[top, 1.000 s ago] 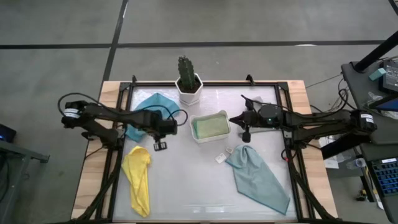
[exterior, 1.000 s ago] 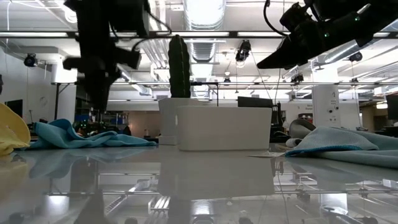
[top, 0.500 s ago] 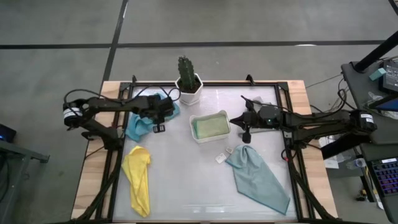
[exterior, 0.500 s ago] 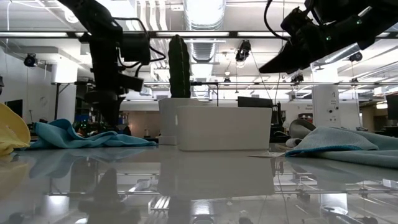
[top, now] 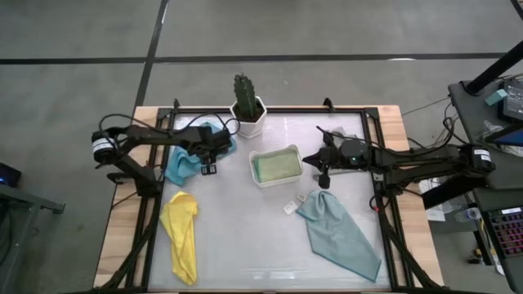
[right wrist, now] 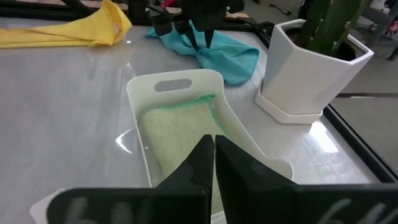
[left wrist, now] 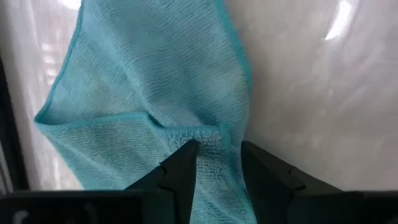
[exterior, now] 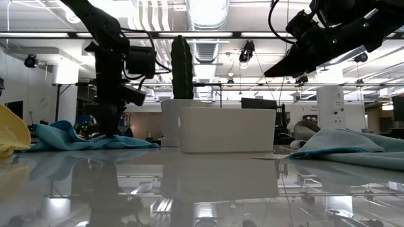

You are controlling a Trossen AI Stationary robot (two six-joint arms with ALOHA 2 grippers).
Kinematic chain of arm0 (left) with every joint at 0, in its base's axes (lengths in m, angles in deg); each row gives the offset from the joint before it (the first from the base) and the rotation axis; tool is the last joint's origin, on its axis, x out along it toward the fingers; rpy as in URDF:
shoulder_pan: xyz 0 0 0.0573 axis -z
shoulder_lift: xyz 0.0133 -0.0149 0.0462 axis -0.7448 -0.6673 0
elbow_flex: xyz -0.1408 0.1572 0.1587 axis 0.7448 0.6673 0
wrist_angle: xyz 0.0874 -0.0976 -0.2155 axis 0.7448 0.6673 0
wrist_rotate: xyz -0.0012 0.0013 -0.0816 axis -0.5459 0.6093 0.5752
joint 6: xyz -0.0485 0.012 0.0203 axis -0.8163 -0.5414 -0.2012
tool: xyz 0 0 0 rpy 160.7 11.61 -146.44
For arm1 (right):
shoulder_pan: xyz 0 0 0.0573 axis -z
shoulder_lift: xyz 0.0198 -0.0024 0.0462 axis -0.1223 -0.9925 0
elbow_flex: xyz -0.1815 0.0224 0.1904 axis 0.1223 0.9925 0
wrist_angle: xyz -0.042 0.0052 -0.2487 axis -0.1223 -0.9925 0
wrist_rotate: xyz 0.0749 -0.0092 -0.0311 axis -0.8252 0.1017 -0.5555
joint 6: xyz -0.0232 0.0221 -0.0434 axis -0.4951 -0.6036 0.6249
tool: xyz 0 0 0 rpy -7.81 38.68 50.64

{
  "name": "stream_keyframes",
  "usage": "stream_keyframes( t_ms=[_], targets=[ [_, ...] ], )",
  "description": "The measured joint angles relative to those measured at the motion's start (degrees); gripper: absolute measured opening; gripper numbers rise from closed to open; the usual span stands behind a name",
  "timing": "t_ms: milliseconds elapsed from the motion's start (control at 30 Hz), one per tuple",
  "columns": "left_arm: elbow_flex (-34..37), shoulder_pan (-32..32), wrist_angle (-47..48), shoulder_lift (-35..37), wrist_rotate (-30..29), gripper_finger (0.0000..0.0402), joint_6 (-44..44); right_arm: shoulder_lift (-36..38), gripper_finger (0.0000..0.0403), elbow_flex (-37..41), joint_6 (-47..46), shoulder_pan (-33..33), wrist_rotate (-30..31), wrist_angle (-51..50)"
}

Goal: Fold microfiber towels
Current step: Fold the dark blue towel

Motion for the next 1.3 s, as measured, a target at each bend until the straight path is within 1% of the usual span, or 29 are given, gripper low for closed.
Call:
stream_keyframes(
  t_ms=[200,300,400,533,633,700,800,933,1000,1133,1200,1300],
  targets=[
    [0.0,0.0,0.0,0.6,-0.6,0.0106,0.0,0.0,0.0009,0.0,-0.3,0.0,0.0,0.0],
    [0.0,0.0,0.3,0.8,-0.8,0.0074,0.0,0.0,0.0009,0.0,-0.4,0.0,0.0,0.0],
    [0.0,0.0,0.3,0.9,-0.8,0.0017,0.0,0.0,0.0009,0.0,-0.4,0.0,0.0,0.0],
    [-0.3,0.0,0.8,1.2,-1.3,0.0002,0.0,0.0,0.0009,0.1,-0.6,0.0,0.0,0.0],
    [-3.3,1.6,5.2,3.0,-1.2,0.0001,-1.2,0.0,0.0009,0.1,-1.3,0.0,0.0,0.0],
    [-6.4,3.9,9.2,5.6,-1.2,0.0001,-2.4,0.0,0.0009,0.1,-2.1,0.0,0.0,0.0],
    [-11.0,8.5,12.9,10.1,-1.2,0.0001,-4.5,0.0,0.0009,0.1,-4.3,0.0,0.0,0.0],
    [-15.9,14.9,14.0,16.5,0.9,0.0000,-9.9,0.0,0.0010,0.1,-6.9,-0.1,-0.1,-0.1],
    [-17.4,18.1,13.9,19.2,2.2,0.0000,-13.4,0.0,0.0017,0.1,-8.0,-0.2,-1.5,0.0],
    [-18.6,25.5,11.9,22.9,2.8,0.0000,-19.0,-1.0,0.0045,0.1,-10.7,-1.0,-3.7,0.7],
    [-18.5,29.0,8.2,23.7,2.8,0.0000,-20.7,-2.2,0.0067,0.1,-11.7,-1.9,-4.1,2.4],
    [-18.4,33.6,2.9,24.1,2.8,0.0000,-23.5,-5.6,0.0107,0.1,-12.1,-4.0,-4.1,7.4]
  ],
)
